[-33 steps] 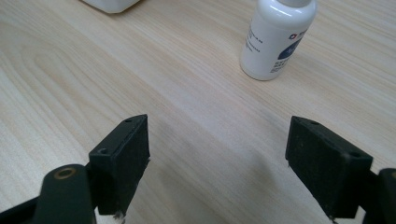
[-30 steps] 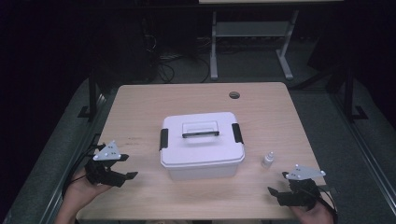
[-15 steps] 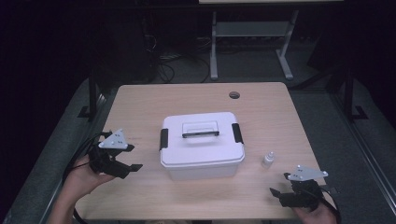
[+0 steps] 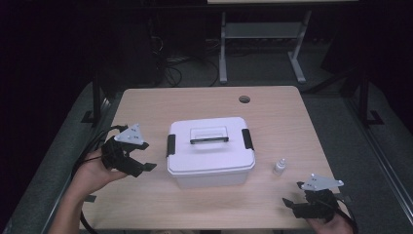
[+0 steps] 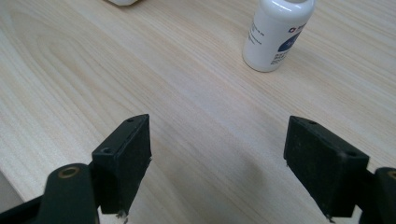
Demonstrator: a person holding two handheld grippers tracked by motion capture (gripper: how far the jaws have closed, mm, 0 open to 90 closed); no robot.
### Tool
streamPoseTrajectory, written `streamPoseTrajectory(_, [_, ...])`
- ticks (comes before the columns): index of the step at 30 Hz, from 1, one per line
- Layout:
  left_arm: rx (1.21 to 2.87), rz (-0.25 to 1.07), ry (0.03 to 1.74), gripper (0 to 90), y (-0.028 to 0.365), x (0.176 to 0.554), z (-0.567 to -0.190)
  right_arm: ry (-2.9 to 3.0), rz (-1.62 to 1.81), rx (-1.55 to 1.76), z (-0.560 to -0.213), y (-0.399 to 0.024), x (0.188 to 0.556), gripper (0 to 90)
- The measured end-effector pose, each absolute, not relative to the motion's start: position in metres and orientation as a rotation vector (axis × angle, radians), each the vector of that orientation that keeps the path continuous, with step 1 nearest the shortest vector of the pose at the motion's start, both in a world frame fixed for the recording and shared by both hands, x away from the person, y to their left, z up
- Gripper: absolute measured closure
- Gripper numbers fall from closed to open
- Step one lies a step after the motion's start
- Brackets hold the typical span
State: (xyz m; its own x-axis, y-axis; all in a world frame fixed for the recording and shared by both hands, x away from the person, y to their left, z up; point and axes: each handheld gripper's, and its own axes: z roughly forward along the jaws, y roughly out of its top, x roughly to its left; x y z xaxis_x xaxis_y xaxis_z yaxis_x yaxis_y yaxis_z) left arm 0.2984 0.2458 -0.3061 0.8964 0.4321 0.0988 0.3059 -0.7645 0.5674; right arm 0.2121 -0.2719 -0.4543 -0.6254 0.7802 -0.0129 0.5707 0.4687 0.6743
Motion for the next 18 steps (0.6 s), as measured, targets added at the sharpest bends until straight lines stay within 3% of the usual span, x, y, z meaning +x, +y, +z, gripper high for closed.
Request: streamPoseTrajectory(18, [2.567, 0.286, 0.462, 28.1, 0.214, 0.314, -0.281, 2.397, 0.929, 1.137, -0.451, -0.272, 0.21, 22.5])
